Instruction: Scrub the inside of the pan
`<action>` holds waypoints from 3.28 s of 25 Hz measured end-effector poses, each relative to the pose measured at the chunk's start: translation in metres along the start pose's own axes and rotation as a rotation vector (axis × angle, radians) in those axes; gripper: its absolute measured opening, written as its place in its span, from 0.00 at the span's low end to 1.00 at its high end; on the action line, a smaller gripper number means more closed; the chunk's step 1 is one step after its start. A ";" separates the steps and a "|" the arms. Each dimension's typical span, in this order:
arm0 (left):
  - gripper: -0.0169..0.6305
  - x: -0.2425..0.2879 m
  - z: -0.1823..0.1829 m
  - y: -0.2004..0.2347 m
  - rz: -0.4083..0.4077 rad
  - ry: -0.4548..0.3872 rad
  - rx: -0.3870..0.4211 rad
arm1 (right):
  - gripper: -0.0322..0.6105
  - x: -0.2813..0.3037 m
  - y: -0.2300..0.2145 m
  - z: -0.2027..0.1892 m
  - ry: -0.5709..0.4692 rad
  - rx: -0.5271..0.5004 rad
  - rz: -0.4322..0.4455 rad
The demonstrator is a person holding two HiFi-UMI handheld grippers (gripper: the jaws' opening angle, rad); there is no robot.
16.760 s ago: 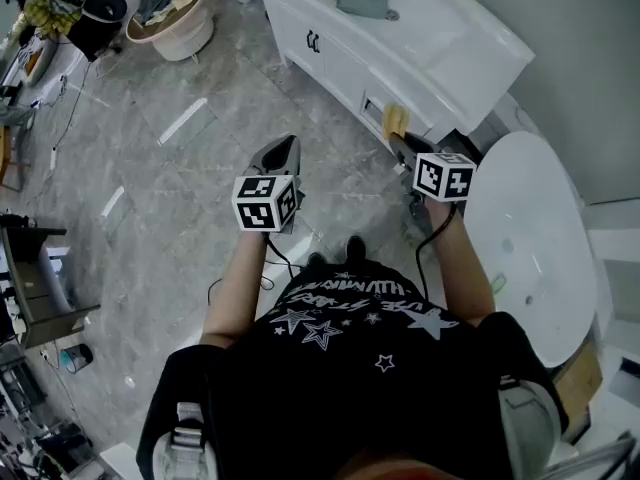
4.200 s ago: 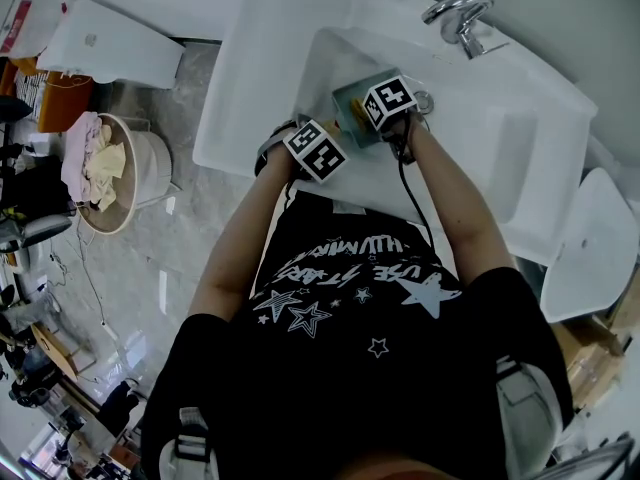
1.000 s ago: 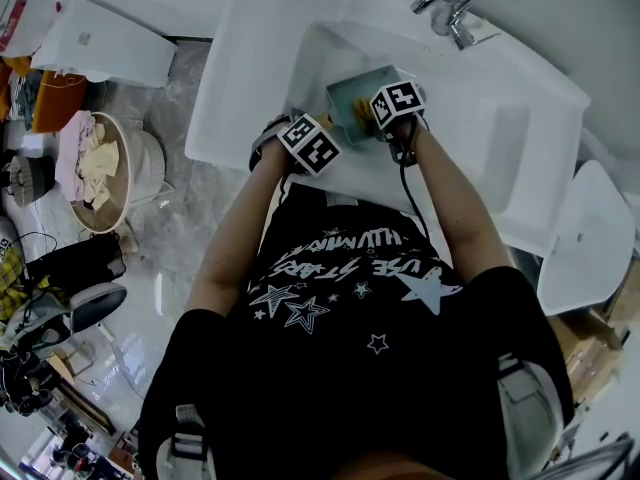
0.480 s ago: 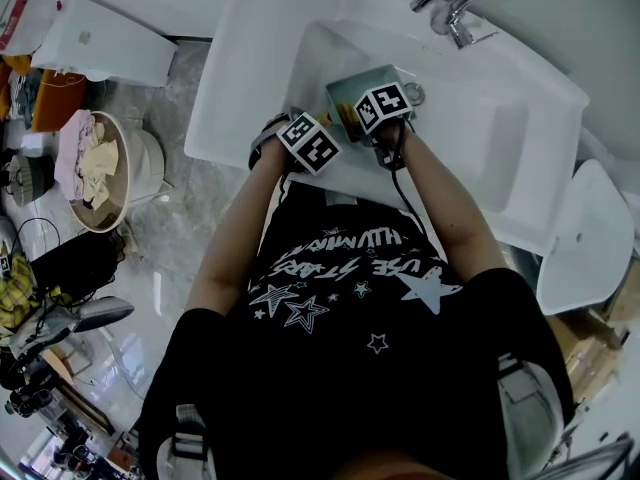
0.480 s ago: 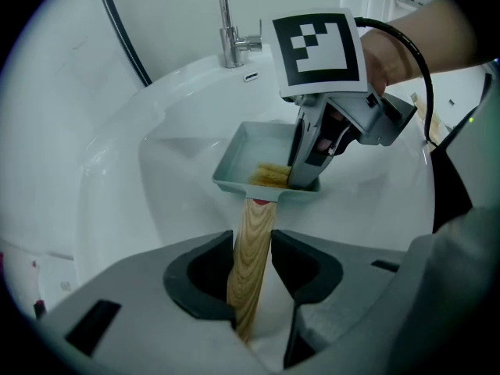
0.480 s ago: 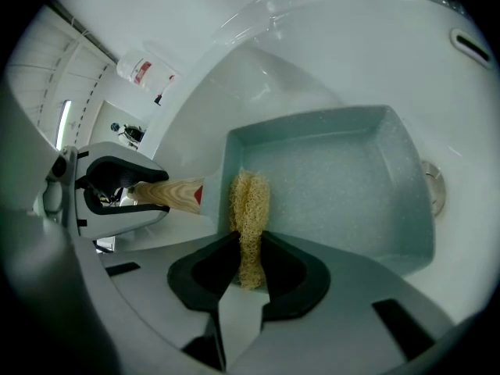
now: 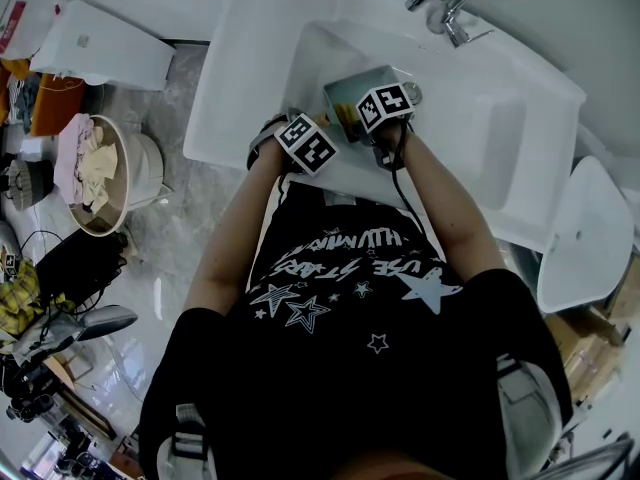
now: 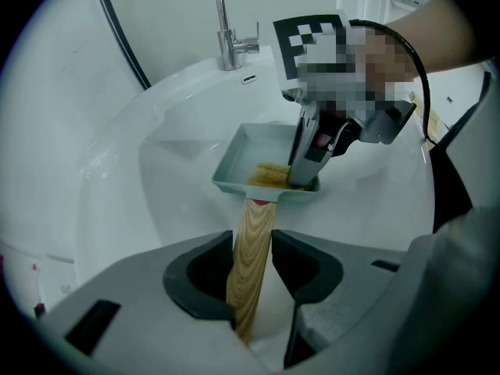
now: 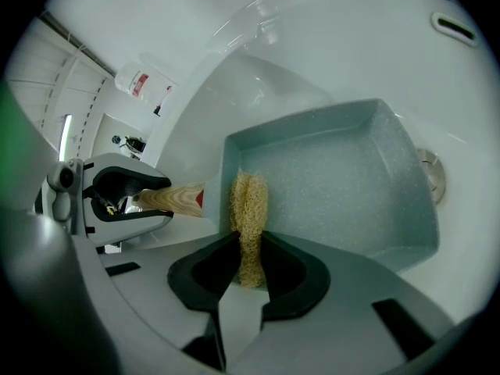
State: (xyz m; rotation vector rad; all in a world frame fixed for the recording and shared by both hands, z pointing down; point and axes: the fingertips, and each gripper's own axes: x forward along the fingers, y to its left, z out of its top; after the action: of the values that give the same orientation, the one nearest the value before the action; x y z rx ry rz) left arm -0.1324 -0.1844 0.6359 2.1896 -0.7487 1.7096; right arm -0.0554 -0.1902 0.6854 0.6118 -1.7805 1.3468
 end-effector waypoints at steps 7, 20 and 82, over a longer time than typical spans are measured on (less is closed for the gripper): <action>0.27 -0.001 0.005 -0.005 0.039 0.019 0.030 | 0.18 -0.019 0.000 0.000 -0.031 -0.034 -0.007; 0.28 -0.016 0.019 -0.003 0.103 -0.004 0.002 | 0.18 -0.058 -0.013 0.005 -0.127 -0.031 0.019; 0.04 -0.212 -0.072 -0.198 0.667 -0.418 -0.834 | 0.16 -0.204 0.065 -0.127 -0.445 -0.472 0.028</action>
State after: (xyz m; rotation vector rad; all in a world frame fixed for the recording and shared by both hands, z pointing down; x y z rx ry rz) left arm -0.1201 0.0661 0.4731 1.7514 -2.0248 0.8100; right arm 0.0479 -0.0673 0.4955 0.6527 -2.3708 0.7910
